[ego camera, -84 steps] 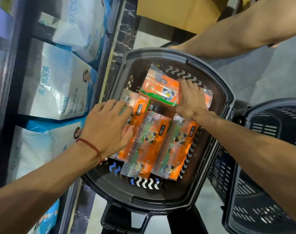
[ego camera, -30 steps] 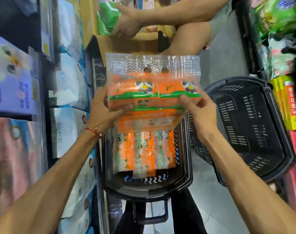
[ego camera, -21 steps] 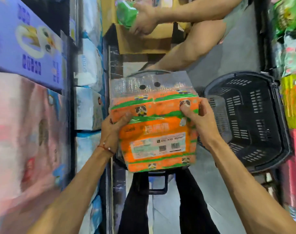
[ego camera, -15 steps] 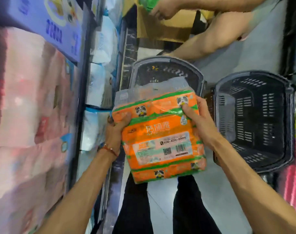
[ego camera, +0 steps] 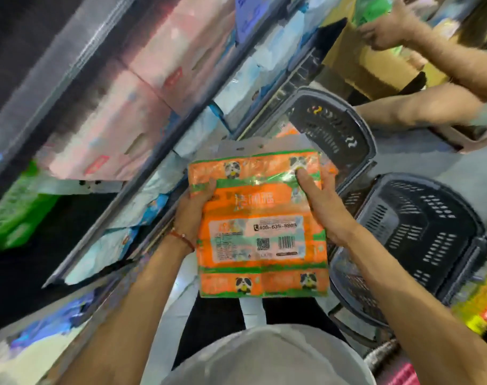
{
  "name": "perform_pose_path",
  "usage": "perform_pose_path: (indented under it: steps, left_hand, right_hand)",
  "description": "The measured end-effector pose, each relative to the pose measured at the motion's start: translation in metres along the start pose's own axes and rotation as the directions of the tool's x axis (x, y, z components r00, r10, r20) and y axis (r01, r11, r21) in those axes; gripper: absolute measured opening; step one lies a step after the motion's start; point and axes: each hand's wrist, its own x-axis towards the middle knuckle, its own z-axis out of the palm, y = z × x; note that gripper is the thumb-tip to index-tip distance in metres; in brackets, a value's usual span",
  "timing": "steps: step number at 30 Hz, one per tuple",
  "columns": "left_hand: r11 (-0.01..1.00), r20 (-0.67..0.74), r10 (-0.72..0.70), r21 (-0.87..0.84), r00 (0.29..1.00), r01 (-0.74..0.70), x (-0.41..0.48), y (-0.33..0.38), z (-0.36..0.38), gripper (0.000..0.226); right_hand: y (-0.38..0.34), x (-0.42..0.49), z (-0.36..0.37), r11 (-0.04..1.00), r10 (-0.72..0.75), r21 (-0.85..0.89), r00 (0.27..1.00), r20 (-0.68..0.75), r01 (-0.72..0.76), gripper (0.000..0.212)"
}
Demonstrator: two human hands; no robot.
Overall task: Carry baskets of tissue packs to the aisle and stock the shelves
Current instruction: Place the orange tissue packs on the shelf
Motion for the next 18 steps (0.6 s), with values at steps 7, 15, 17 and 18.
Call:
perform_pose_path:
  steps: [7, 15, 17, 18]
  left_hand:
    - [0.985, -0.154, 0.049, -0.155, 0.987, -0.073, -0.100, 0.001, -0.067, 0.075]
    - [0.968, -0.297, 0.080, -0.205, 0.951, -0.145, -0.202, -0.023, -0.146, 0.067]
    - [0.972, -0.442, 0.154, -0.092, 0.884, -0.215, -0.224, -0.038, -0.161, 0.058]
    - [0.959, -0.543, 0.217, -0.038, 0.811, -0.282, -0.238, -0.044, -0.161, 0.045]
  right_hand:
    - [-0.037, -0.071, 0.045, 0.992, 0.072, -0.125, 0.948, 0.310, -0.034, 0.066]
    - [-0.040, -0.122, 0.137, 0.973, 0.075, -0.226, 0.860, 0.505, 0.047, 0.101]
    - [-0.029, -0.139, 0.162, 0.961, 0.049, -0.260, 0.872, 0.486, 0.091, 0.101]
    - [-0.022, -0.149, 0.174, 0.953, 0.021, -0.276, 0.876, 0.482, 0.129, 0.101]
